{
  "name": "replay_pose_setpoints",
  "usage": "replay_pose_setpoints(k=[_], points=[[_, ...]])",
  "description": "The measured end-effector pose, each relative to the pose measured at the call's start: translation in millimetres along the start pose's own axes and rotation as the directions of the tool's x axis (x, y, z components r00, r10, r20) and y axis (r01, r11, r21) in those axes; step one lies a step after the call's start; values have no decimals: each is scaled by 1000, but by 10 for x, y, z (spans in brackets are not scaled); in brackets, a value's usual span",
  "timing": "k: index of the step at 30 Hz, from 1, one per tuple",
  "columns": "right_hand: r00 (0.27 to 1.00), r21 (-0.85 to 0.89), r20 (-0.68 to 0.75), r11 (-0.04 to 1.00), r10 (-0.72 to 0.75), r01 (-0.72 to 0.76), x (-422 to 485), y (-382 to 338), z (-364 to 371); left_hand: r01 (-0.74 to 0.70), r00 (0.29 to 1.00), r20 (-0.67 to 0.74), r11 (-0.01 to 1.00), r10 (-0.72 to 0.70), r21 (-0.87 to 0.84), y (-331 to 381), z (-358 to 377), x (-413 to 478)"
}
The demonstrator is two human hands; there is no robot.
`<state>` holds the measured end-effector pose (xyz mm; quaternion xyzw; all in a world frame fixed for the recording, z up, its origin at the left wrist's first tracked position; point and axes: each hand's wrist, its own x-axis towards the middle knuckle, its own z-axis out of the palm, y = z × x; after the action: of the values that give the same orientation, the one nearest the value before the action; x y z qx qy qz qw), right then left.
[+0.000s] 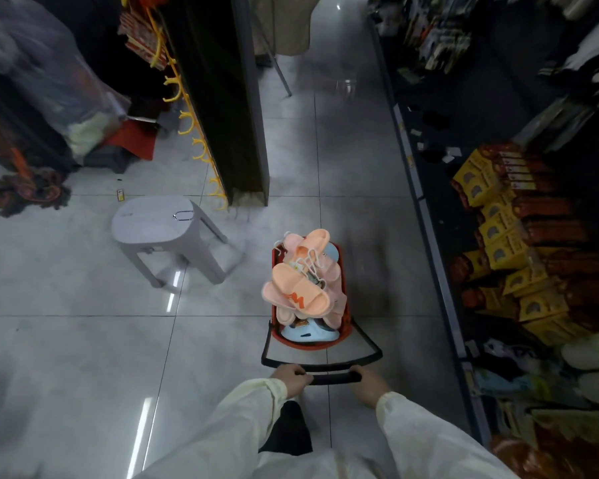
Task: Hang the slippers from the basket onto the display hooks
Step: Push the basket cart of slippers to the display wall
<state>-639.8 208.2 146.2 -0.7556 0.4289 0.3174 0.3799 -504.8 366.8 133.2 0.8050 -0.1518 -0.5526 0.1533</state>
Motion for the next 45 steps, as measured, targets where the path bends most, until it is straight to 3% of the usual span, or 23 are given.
replay_pose_setpoints(k=[12, 19, 24, 28, 34, 38, 41, 45], points=[[997, -39, -39, 997, -69, 67, -697, 1126, 615, 7, 993, -118, 998, -15, -64, -360, 1438, -691], [999, -58, -18, 997, -49, 47, -1113, 1646, 1009, 51, 993, -105, 996, -59, -73, -553, 2107, -1135], [999, 24, -21, 999, 49, -48, -1352, 1913, 1150, 48, 998, -42, 997, -51, -59, -576, 2399, -1331], [988, 225, -6, 963, 153, -148, -1508, 2149, 1274, 42, 998, 53, 999, -41, -31, -572, 2618, -1479], [950, 615, -14, 752, 312, -238, -1736, 2399, 1563, 6, 989, 151, 1000, -10, 27, -545, 2874, -1643], [916, 883, -69, 452, 396, -129, -2023, 2504, 1769, -40, 971, 238, 997, 22, 70, -517, 3091, -1702], [893, 958, 25, 246, 448, -150, -2137, 2672, 2040, -55, 963, 269, 992, 24, 110, -568, 3344, -1645], [904, 968, 28, 214, 426, -131, -2421, 2826, 2158, -137, 927, 368, 975, 65, 173, -402, 3648, -1683]])
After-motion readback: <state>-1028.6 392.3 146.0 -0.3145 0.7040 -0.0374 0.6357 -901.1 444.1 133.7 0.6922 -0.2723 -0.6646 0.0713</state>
